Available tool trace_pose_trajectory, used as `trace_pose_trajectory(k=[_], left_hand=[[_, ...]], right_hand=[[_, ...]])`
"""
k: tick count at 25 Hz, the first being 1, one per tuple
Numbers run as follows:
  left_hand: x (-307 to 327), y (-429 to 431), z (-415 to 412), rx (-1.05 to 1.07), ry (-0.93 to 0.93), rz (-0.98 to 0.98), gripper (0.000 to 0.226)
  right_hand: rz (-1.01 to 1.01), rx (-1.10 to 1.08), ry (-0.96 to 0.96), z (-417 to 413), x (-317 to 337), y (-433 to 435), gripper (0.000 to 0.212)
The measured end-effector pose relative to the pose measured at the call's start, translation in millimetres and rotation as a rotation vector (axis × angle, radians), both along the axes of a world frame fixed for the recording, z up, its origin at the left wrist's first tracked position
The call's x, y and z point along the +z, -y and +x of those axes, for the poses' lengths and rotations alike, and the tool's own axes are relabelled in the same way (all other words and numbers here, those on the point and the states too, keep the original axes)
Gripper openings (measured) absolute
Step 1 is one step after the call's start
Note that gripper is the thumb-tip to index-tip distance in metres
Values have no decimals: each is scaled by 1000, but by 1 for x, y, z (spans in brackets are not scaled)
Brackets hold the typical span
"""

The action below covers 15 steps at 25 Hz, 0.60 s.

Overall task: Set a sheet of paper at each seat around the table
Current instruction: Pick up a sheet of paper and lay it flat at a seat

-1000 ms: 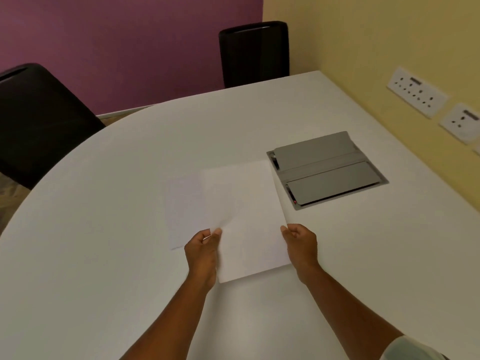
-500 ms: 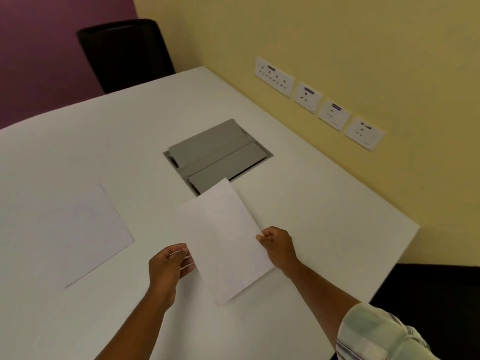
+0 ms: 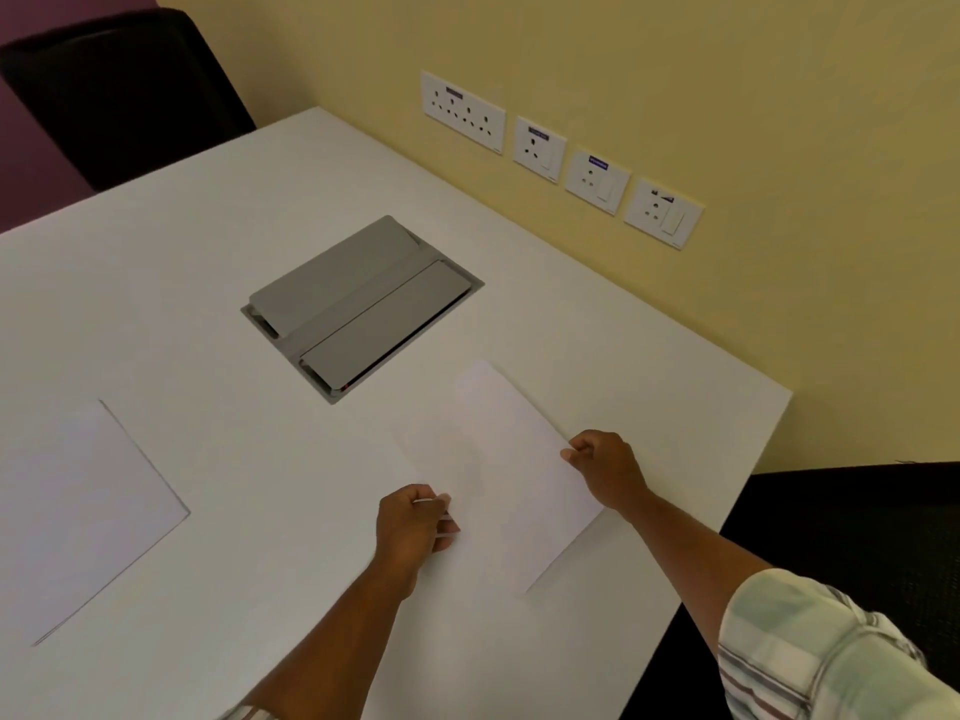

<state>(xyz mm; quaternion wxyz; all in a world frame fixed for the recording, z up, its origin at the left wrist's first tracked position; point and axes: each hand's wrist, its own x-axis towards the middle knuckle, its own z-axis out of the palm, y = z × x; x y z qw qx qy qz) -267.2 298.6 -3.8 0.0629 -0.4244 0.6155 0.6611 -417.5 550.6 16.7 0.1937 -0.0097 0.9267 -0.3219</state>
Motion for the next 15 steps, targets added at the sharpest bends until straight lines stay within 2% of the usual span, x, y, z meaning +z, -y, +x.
trace_pose_trajectory(k=[3, 6, 8, 10, 12, 15], left_hand=[[-4, -18, -18, 1, 33, 7, 20], [-8, -30, -29, 19, 49, 31, 20], [-9, -34, -36, 26, 55, 44, 18], [-10, -37, -42, 38, 63, 45, 17], [-10, -38, -46, 40, 70, 43, 18], [-12, -40, -49, 11, 73, -45, 19]], right_hand=[[92, 9, -33, -16, -7, -10, 18], [207, 30, -204, -9, -15, -10, 33], [237, 50, -341, 10, -24, -9, 41], [243, 96, -398, 34, -35, -6, 46], [273, 159, -367, 56, -48, -2, 56], [382, 282, -200, 79, -63, 4, 83]])
